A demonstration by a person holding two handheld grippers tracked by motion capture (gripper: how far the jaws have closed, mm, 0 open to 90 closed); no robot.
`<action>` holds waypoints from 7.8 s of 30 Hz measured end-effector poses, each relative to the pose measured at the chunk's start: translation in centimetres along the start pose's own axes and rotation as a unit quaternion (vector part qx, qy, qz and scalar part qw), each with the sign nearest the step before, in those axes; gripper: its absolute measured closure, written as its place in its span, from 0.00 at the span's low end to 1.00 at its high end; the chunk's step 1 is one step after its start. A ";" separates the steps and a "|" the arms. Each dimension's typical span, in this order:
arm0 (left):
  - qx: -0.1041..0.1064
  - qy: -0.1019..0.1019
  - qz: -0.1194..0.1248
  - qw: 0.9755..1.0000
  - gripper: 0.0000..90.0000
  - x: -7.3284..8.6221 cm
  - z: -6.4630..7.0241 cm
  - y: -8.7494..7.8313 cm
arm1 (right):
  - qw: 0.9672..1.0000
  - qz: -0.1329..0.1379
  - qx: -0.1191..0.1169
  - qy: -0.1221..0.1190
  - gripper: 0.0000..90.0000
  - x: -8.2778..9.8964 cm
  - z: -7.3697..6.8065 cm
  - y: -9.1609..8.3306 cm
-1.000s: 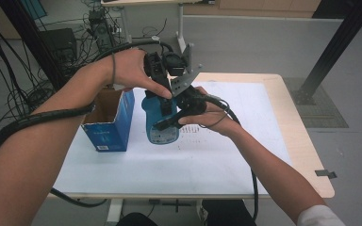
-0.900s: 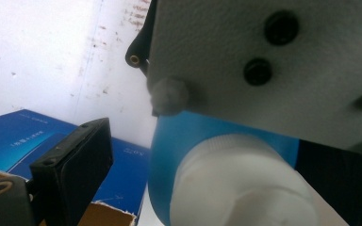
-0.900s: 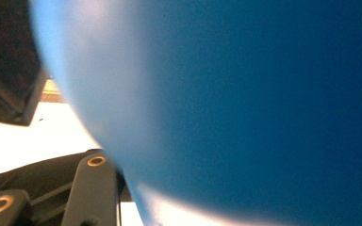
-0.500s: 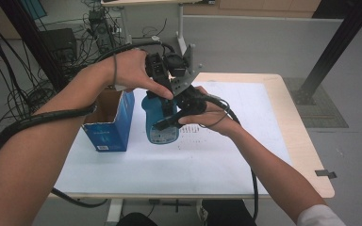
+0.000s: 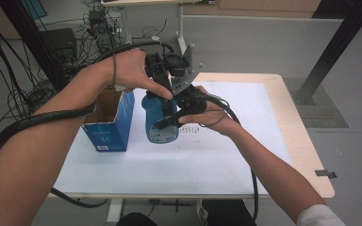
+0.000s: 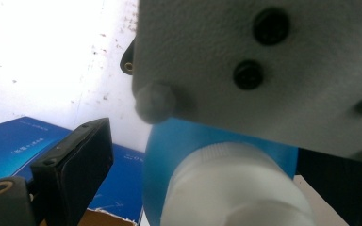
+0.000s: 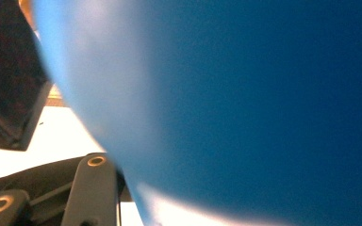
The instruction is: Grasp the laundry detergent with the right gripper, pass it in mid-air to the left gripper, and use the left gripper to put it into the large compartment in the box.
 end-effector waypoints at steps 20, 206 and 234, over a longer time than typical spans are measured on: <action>-0.003 0.000 0.000 1.000 0.07 0.3 -0.1 -0.1 | 1.000 0.002 0.002 0.002 0.49 -0.1 0.0 0.0; -0.002 0.015 -0.022 1.000 0.41 0.6 0.6 0.1 | 1.000 0.007 -0.007 -0.012 0.47 -0.3 -0.3 0.2; -0.004 0.010 -0.020 1.000 0.41 0.6 0.6 0.2 | 1.000 0.012 -0.003 -0.014 0.46 -0.3 -0.2 0.0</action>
Point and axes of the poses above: each handheld gripper's, and its own axes: y roughly forward along the jaws, x roughly out of its underside, z roughly to its right, the point moved 6 cm from there along y, roughly forward along the jaws, and after that the axes turned 9 degrees about -y, right-handed, at the moved point
